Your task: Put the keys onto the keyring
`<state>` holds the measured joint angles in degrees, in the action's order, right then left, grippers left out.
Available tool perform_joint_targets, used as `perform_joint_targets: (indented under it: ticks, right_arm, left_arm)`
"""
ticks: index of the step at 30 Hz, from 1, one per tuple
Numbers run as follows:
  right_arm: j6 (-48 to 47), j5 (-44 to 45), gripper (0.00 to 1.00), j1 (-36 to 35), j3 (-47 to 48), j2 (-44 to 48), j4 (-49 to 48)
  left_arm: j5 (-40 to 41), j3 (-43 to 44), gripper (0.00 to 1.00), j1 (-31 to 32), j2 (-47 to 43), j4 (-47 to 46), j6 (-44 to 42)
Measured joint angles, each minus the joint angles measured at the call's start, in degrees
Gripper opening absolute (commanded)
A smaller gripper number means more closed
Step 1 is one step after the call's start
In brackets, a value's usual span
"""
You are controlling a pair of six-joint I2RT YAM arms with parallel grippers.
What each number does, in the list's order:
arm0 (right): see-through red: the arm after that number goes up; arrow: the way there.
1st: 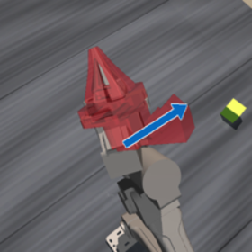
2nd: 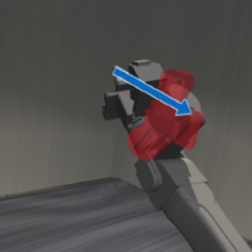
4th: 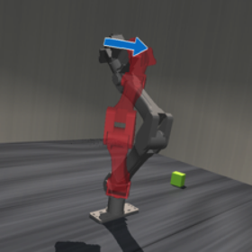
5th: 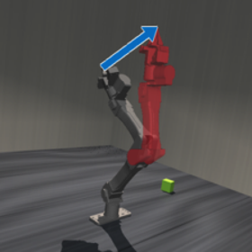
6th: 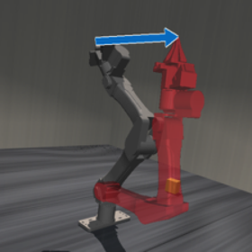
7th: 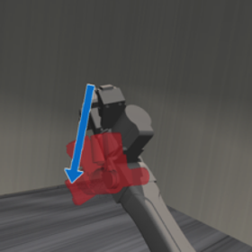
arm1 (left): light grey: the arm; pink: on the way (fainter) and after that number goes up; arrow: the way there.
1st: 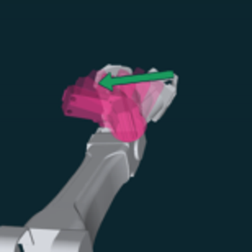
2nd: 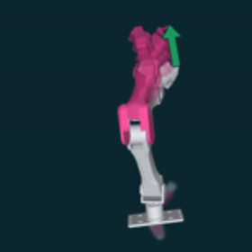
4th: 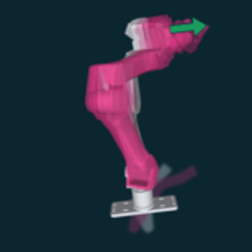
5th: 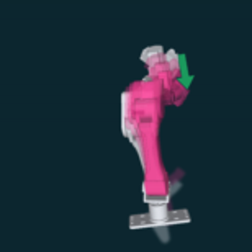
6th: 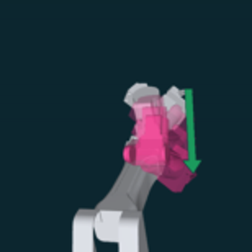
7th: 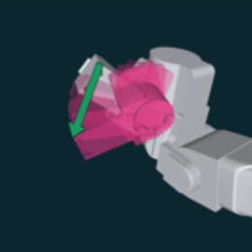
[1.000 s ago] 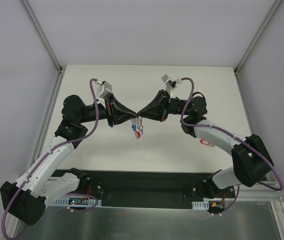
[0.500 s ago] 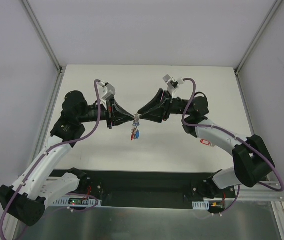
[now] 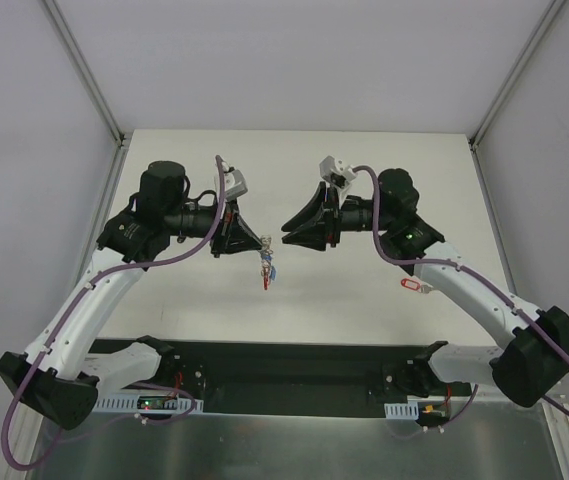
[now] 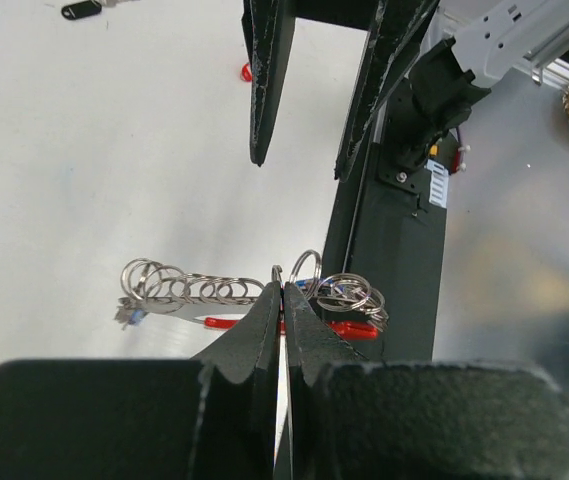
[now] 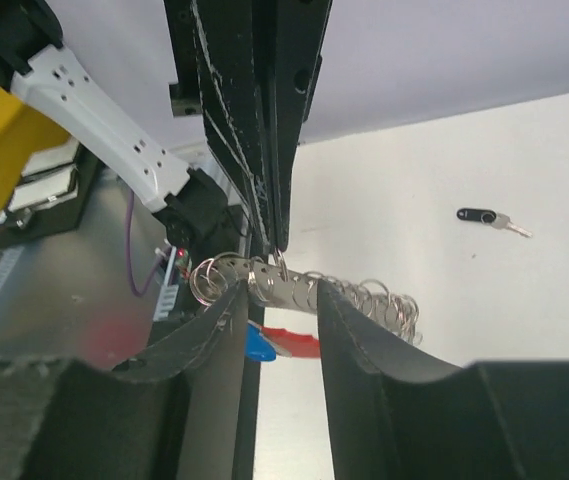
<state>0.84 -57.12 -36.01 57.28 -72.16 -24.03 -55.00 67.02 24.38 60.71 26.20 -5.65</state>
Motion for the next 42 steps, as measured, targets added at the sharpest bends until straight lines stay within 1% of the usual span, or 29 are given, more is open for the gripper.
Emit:
perform_joint_targets:
  ticks: [2,6,8,13,14,17,27,37,40,41,42]
  right_arm:
    - [-5.03,0.33,0.34,-0.68,1.62,0.52,6.36]
    - [-10.88,0.9,0.34,-1.97,3.52,0.17,14.67]
    - [-12.72,0.96,0.33,-2.78,4.24,-0.39,17.29]
    - [-14.8,1.27,0.3,-4.57,5.18,-2.54,20.13]
    - [-14.97,1.33,0.28,-4.83,5.22,-2.86,20.26]
    - [-15.28,1.38,0.26,-5.73,5.42,-3.69,20.85]
    - [-14.73,1.03,0.25,-6.84,6.12,-5.31,19.65]
    - [-14.32,0.5,0.19,-7.78,6.47,-6.03,18.67]
    - [-14.21,0.46,0.13,-7.91,6.47,-6.23,18.62]
    - [-14.14,0.46,0.06,-7.96,6.47,-6.25,18.6]
    - [-13.99,0.46,0.02,-7.98,6.47,-6.27,18.53]
  left_arm:
    - [0.15,1.2,0.0,0.39,0.72,3.21,-1.77]
    - [1.05,3.21,0.0,2.19,1.53,7.04,-4.28]
    - [1.53,3.78,0.0,3.13,1.68,7.98,-4.94]
    - [2.38,4.0,0.0,4.15,1.73,9.55,-6.01]
    - [2.71,4.0,0.0,4.2,1.73,9.81,-6.08]
    - [3.13,4.0,0.0,4.5,1.73,10.19,-6.36]
    - [3.67,4.04,0.0,5.31,1.73,10.32,-7.26]
    - [4.74,4.04,0.0,5.7,1.7,9.75,-7.21]
    - [4.87,4.04,0.0,5.7,1.66,9.14,-6.99]
    - [4.96,4.04,0.0,5.7,1.62,8.9,-6.91]
    - [5.07,4.04,0.0,5.7,1.53,8.66,-6.82]
